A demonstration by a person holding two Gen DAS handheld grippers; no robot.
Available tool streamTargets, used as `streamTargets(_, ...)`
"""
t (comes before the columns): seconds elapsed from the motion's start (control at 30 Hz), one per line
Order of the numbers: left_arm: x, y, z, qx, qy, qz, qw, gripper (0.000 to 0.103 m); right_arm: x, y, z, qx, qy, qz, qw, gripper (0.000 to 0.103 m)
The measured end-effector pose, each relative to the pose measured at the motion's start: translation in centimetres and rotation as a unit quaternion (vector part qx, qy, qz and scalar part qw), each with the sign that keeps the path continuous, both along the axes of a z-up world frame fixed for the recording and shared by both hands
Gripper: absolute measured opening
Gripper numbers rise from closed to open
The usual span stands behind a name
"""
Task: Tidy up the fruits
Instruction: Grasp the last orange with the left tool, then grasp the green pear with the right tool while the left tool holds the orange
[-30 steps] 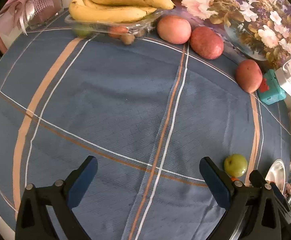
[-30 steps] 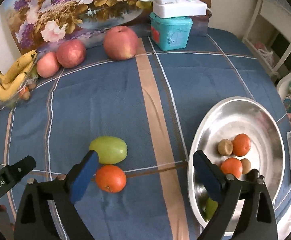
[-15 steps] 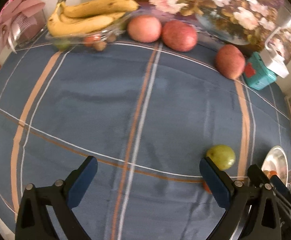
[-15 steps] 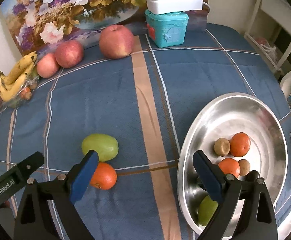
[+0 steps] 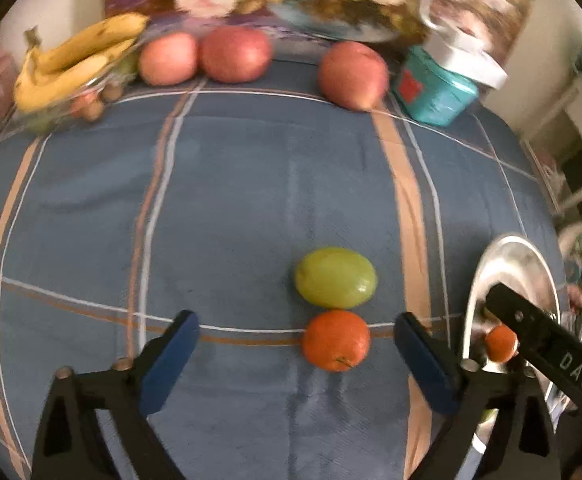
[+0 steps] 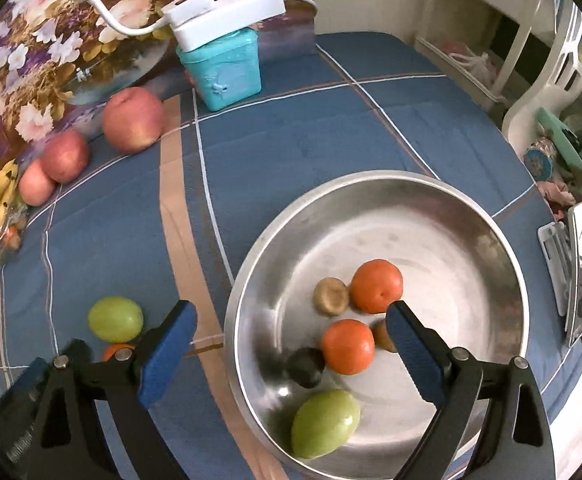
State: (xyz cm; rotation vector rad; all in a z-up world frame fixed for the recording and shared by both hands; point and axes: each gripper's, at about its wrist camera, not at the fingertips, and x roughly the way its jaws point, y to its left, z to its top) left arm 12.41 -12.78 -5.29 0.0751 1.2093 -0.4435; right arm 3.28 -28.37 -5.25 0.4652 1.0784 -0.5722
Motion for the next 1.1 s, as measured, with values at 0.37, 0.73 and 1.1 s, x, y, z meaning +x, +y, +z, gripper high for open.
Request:
streamTargets(0.37,-1.6,-1.4,-1.0,0.0,0.017,-0.025,0.9995,0.04,0.1,0.3,-0.1,-0.003,-0.001,0.014,1.0,0.096)
streamTargets(0.73,1.0,4.2,1.3,-0.064,0.033,0.052,0.9961,0.04,1.2,1.1,-0.2,0.018,-0.011,0.029,0.999,0.096)
streamTargets(1.1,4.4,13.0,2.3,-0.063,-0.004,0.17,0.9835,0.04,4.9,6.6,-0.4,0.032,-0.018,0.09,0.995,0.096)
